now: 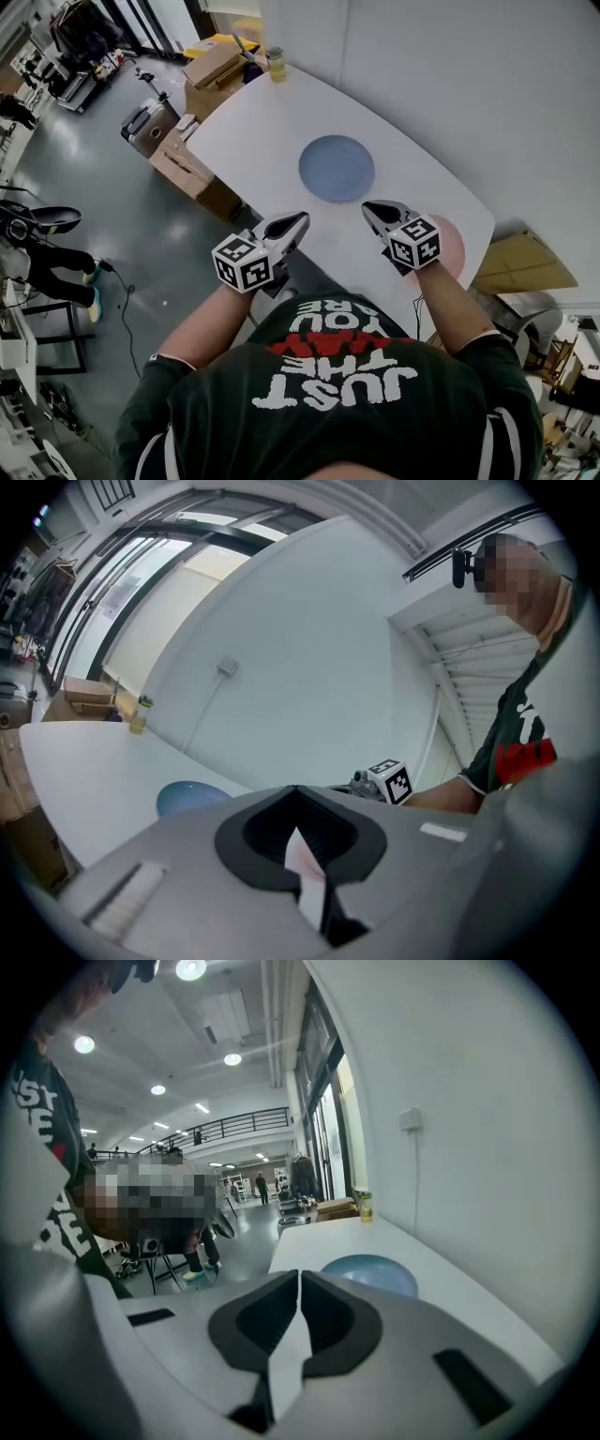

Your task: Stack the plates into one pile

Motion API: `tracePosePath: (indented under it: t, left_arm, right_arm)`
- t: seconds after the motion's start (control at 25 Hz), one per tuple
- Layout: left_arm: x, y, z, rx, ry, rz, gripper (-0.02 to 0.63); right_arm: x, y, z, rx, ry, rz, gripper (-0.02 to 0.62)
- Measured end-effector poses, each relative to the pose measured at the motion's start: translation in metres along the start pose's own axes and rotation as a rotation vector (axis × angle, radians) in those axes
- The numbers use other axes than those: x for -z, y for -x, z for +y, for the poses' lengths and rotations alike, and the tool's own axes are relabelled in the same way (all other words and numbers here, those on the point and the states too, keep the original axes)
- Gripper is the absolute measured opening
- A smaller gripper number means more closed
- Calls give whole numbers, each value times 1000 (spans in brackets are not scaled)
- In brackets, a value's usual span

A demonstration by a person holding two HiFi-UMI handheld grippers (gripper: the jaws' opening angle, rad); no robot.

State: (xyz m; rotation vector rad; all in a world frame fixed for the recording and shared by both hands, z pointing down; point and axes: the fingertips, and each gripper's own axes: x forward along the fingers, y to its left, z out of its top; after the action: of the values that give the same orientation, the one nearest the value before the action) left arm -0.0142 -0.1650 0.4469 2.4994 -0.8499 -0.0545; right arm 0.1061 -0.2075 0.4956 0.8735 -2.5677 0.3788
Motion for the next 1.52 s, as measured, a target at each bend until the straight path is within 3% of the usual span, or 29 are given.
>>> tracePosePath:
  t: [0.16, 0.32, 0.4, 0.48, 0.56, 0.76, 0.96, 1.28, 1.52]
  left_arm:
    - [3, 8, 11, 8, -3, 11, 3]
    - [7, 7, 27, 15, 1, 31, 2]
    - [11, 5, 35, 12, 3, 50, 3]
    - [14, 2, 46, 6, 8, 66, 2]
    - [19, 0, 58, 1, 13, 82, 2]
    - [32, 0, 81, -9, 41, 111, 3]
    - [45, 2, 89, -14, 73, 116, 2]
    - [51, 8, 91, -23, 90, 111, 3]
    - [43, 8, 82, -2, 80, 110, 3]
  right_arm:
    - [10, -20, 10, -14, 22, 52, 9]
    - [29, -52, 2, -34, 121, 162, 11]
    - [44, -71, -7, -45, 192, 240, 22]
    - [62, -93, -14, -66, 276, 325, 100]
    - [79, -115, -20, -84, 387, 407, 117]
    - [115, -163, -29, -110, 626, 552, 123]
    - [144, -185, -40, -87, 741, 655, 121]
    - [153, -192, -49, -35, 886, 702, 40]
    - [114, -180, -31, -34, 757, 604, 34]
